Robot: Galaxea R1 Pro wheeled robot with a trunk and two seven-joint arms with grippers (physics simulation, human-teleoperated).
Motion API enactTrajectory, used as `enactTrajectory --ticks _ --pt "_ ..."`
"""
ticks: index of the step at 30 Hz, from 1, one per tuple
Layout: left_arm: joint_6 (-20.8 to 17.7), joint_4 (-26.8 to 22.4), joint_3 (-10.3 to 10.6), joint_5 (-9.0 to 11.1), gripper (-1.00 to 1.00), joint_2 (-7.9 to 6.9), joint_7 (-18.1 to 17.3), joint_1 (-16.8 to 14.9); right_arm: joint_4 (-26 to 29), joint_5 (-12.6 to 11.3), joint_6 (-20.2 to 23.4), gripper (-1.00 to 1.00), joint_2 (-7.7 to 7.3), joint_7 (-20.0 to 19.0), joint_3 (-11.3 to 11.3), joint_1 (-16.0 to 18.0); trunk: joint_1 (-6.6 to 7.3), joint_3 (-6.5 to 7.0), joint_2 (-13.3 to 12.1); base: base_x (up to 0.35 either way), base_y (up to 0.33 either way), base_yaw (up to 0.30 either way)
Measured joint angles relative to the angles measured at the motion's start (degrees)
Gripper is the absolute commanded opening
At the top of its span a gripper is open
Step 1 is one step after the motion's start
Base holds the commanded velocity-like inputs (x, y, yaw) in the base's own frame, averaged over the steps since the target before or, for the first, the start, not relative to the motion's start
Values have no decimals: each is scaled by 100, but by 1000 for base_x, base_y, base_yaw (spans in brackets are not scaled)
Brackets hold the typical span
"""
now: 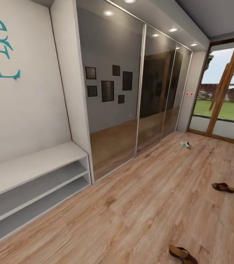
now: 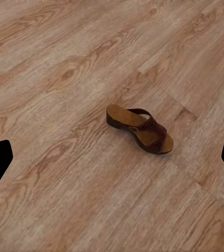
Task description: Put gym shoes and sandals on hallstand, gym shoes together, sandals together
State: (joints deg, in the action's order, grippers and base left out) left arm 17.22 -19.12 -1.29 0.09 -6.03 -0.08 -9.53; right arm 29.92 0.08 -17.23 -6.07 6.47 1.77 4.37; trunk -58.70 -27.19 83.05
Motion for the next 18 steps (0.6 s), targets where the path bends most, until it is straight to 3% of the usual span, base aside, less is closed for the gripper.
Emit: enactTrajectory --ticks 12,18 --pt "0 -1 0 0 100 3 0 0 3 0 0 100 9 4 0 0 0 0 0 280 -165 257" --pt "0 1 0 0 100 4 0 -1 6 0 0 100 9 9 0 -1 0 0 0 289 -122 81"
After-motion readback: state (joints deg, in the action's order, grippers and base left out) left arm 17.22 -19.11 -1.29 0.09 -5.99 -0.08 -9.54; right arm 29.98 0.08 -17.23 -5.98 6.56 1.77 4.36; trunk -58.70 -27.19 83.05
